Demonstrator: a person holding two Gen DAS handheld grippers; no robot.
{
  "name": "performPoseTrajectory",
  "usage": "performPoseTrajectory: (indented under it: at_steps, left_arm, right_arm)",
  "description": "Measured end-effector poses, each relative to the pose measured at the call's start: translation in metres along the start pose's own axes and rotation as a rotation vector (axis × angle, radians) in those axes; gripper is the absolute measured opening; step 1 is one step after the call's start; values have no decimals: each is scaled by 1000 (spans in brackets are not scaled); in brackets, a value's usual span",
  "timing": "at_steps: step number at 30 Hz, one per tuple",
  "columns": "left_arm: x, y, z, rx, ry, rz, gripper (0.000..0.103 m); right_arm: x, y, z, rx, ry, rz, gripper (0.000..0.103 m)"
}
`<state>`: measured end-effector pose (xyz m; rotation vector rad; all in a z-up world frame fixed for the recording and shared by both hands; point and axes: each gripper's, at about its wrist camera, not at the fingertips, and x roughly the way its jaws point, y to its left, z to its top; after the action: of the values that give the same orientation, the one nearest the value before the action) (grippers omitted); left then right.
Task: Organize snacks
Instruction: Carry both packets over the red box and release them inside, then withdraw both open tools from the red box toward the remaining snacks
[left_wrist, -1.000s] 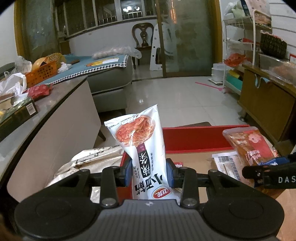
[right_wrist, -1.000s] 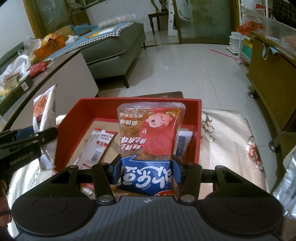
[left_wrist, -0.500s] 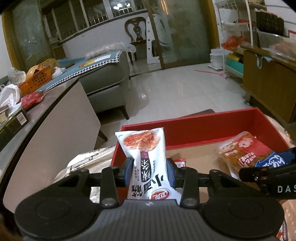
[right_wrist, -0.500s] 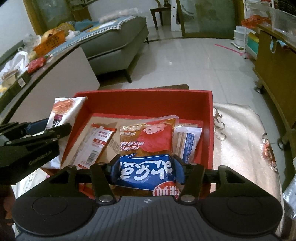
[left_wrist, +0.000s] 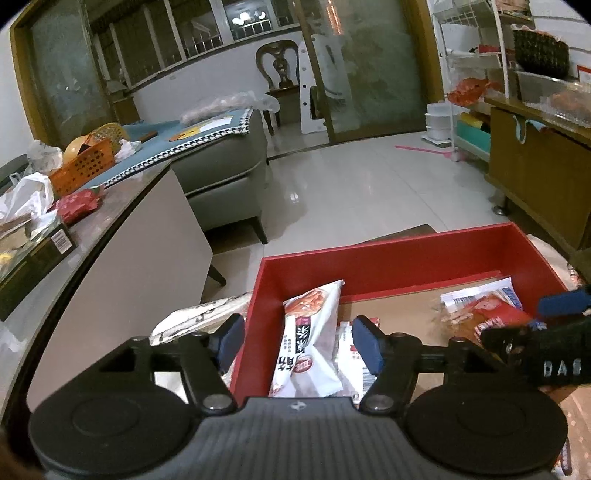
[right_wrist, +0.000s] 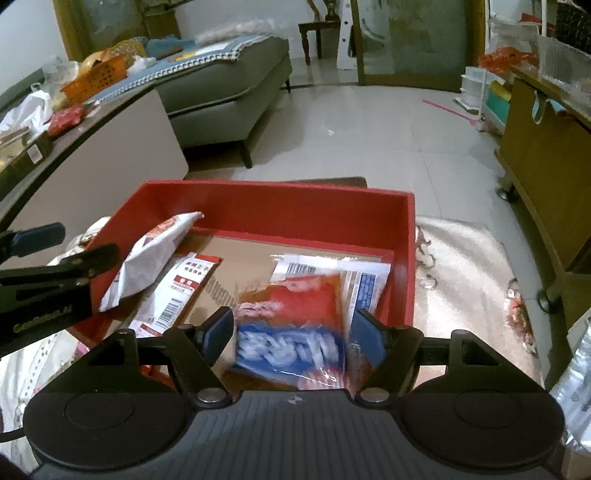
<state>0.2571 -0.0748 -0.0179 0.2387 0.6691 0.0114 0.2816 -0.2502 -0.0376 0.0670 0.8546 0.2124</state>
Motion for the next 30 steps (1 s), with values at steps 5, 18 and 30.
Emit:
performPoseTrajectory:
  at_steps: [5,18,30]
  left_arm:
    - [-14,13,-2,-33,10,-9,59]
    - [-60,48,-34,-109,65,-68,60]
    - [-85,78,-94,-224,205,-112,61]
  right_arm:
    - [-14,0,4,-13,-48,-21,81]
    - [-59,2,1,21,-79,22,84]
    - [-77,40,-43,-52,18,77,86]
